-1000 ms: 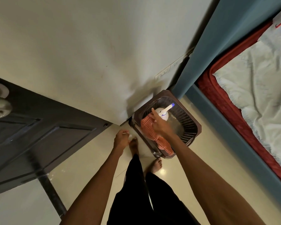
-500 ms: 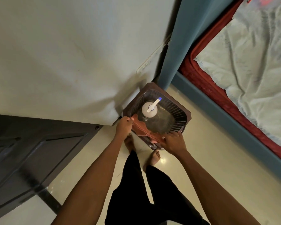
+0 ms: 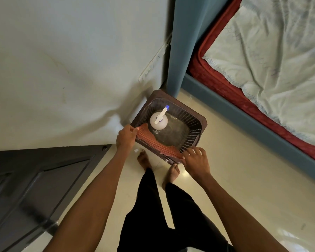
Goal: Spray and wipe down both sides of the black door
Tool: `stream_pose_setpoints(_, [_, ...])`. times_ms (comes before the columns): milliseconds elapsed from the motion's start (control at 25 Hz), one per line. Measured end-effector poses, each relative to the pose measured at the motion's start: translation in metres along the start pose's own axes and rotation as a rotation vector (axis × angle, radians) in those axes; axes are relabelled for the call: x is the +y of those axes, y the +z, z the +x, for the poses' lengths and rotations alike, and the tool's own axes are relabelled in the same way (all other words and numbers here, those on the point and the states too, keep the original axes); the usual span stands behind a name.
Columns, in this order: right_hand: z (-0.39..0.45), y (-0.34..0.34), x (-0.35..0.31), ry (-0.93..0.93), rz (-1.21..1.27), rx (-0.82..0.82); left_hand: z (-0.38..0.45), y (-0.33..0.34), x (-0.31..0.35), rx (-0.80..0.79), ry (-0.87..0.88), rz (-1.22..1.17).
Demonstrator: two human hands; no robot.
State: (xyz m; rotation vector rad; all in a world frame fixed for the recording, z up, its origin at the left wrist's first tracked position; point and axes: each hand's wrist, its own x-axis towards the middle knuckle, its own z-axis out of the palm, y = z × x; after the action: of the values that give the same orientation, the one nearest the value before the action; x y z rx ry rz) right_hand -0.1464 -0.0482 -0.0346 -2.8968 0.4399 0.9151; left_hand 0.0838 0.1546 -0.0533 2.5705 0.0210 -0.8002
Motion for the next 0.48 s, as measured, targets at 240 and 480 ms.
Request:
stream_pose_setpoints(240, [0.0, 0.0, -0.005, 0.058, 0.034, 0.024, -0.015, -0.001, 0.007, 0.069, 0.116, 0.044])
stream_pose_setpoints(480, [0.001, 0.011, 0.008, 0.081, 0.037, 0.067, -0.012, -0.005, -0.016, -0.037, 0.597, 0.86])
